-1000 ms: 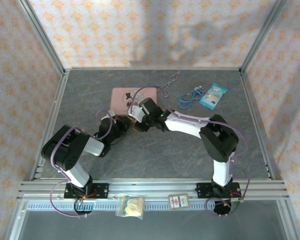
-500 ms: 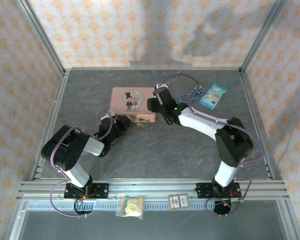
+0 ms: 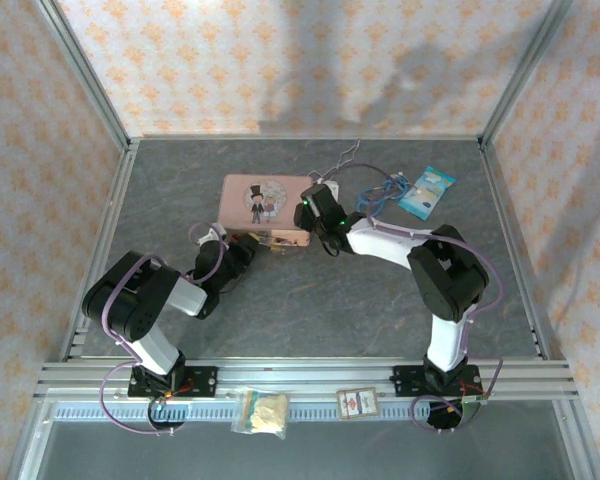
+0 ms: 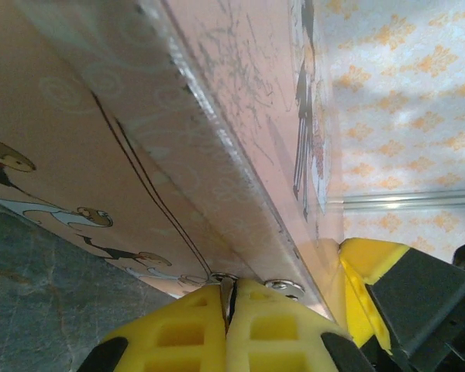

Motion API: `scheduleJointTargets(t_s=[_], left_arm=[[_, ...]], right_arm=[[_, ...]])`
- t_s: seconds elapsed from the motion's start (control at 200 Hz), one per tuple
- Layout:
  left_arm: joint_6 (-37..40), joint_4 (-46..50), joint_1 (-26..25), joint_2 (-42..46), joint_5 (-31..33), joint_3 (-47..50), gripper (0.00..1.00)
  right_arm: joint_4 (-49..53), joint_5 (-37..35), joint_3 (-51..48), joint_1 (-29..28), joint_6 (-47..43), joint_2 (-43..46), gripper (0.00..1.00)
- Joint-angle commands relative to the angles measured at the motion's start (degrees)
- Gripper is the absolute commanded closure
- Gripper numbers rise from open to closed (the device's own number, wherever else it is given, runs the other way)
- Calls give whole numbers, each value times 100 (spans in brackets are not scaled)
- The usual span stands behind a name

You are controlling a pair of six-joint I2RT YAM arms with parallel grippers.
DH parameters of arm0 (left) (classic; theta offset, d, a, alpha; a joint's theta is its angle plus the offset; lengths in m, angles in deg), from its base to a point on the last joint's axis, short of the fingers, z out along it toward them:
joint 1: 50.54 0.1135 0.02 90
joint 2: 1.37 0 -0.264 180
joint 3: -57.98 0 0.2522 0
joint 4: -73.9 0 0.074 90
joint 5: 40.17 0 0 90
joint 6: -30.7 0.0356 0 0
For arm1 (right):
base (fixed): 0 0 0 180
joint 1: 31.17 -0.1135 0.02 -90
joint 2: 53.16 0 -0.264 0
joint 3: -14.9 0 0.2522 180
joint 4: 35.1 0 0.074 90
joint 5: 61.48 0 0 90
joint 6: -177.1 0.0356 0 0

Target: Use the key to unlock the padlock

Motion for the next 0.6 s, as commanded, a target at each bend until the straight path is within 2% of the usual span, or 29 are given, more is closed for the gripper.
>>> scheduleJointTargets(t_s=[0.0, 0.145, 0.3, 0.596], left_arm=[[-179, -495, -9, 76, 409, 257, 100], [-386, -928, -3, 17, 587, 432, 100], [-515, -1170, 40, -83, 432, 453, 100], [-407, -790, 138, 409, 278, 724, 100]], right_arm=[[-27, -268, -302, 94, 306, -78, 50], [-86, -298, -424, 100, 403, -107, 50], [-102, -312, -423, 103, 384, -122, 50], [-145, -306, -313, 101, 265, -113, 50]])
